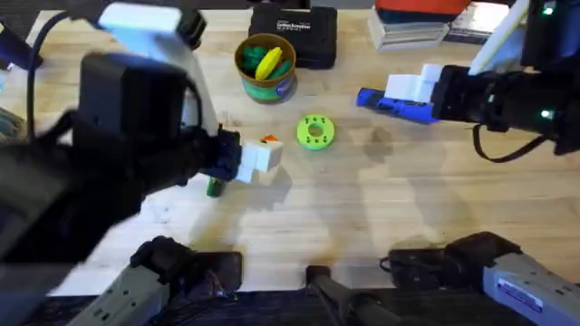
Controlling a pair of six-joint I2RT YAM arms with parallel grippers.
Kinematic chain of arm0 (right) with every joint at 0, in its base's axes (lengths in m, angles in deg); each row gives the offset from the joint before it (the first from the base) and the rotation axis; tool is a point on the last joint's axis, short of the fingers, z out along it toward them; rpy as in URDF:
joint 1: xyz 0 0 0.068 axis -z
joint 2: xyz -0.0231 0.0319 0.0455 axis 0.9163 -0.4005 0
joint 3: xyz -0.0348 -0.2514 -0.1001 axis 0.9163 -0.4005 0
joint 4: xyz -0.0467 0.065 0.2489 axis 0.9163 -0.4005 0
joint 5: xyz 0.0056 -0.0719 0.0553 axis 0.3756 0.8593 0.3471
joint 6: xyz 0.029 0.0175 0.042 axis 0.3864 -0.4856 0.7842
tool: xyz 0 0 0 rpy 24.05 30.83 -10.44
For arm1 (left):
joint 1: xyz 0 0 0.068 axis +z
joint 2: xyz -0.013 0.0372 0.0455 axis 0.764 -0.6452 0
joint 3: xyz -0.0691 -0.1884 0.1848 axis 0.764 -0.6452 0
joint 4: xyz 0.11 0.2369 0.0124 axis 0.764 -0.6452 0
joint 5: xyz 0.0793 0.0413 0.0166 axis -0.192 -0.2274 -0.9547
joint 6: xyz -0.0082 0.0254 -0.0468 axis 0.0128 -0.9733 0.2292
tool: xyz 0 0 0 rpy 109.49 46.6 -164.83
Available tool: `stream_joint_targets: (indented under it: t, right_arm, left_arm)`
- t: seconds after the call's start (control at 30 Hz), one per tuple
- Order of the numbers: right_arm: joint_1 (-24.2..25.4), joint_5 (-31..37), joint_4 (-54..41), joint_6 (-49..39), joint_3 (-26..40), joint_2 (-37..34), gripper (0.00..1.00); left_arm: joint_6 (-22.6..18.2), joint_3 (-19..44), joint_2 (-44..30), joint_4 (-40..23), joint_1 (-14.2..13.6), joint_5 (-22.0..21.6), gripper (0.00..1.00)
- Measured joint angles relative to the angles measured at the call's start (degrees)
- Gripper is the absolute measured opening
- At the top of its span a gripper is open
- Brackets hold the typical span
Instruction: Pick up the gripper from the table and insert it into the empty holder that is missing its gripper. Then pick up a screw, insert it into the mounting hole, and use the screwdriver to tighten it. Finally, clean up the table by picking up the vegetable and placing it into the bucket.
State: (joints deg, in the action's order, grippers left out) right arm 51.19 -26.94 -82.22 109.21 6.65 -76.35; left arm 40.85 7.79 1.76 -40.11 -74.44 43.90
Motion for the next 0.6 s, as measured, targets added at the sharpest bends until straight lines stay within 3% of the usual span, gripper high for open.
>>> stream_joint_targets:
  t: [0.13, 0.23, 0.43, 0.6]
  right_arm:
    - [0.0, 0.0, -0.5, 0.0, 0.0, 0.0, 0.993]
    - [0.0, 0.0, -0.6, 0.0, 0.0, 0.0, 0.993]
    - [0.0, 0.0, -0.6, 0.0, 0.0, 0.0, 0.993]
    - [0.0, 0.0, -0.6, 0.0, 0.0, 0.0, 0.993]
  left_arm:
    - [-0.3, 9.5, -10.7, -7.4, 0.0, -1.2, 0.986]
    - [-0.5, 13.1, -15.8, -11.0, 0.0, -1.4, 0.986]
    - [2.1, 13.6, -21.5, -16.6, 0.0, -1.9, 0.986]
    - [10.0, 10.1, -24.0, -16.2, 2.1, -6.0, 0.986]
